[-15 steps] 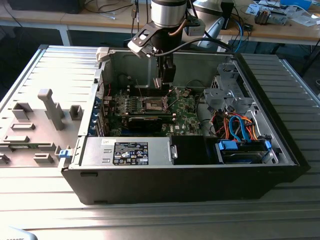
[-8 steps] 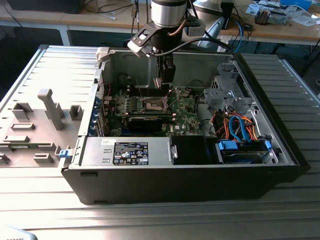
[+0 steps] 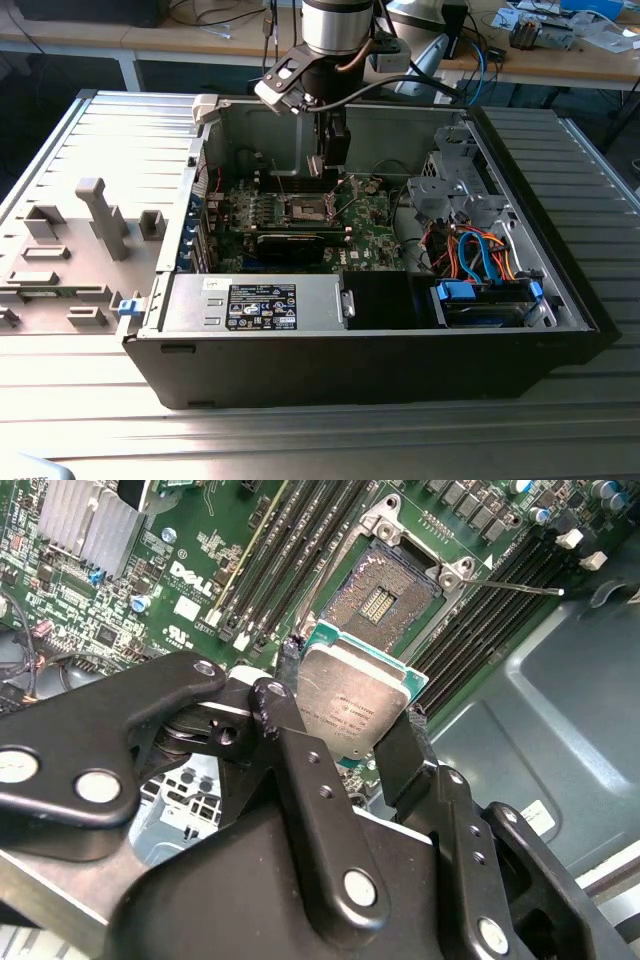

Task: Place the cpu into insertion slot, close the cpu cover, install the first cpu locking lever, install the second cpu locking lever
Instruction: 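Place the cpu into insertion slot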

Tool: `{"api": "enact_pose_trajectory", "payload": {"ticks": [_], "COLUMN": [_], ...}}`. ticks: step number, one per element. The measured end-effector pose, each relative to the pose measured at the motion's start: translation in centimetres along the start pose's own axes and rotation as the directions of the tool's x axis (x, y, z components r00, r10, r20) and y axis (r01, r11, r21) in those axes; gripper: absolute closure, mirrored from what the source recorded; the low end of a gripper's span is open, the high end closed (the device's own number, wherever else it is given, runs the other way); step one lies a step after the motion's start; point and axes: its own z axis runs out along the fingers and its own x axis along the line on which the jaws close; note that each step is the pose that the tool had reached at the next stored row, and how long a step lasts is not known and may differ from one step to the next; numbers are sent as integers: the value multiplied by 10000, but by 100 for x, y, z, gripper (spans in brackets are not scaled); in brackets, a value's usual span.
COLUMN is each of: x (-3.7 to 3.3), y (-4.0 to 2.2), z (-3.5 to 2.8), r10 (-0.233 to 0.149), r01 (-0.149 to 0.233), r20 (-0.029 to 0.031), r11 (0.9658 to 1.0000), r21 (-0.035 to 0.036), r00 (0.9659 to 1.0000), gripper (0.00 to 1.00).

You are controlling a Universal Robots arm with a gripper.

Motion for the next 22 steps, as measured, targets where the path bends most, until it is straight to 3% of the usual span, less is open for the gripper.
{"api": "enact_pose_trajectory", "payload": {"ticks": [12, 13, 16, 22], "x": [0, 0, 36, 36], "y": [0, 0, -41, -43], "z": [1, 4, 172, 191], "r10": [248, 457, 473, 473], "r01": [-248, -457, -473, -473], "r20": [8, 15, 21, 21], "r11": [9997, 9990, 9989, 9989], "r21": [2, 4, 4, 4], "r00": [9997, 9990, 9989, 9989], "gripper": [45, 45, 45, 45]}}
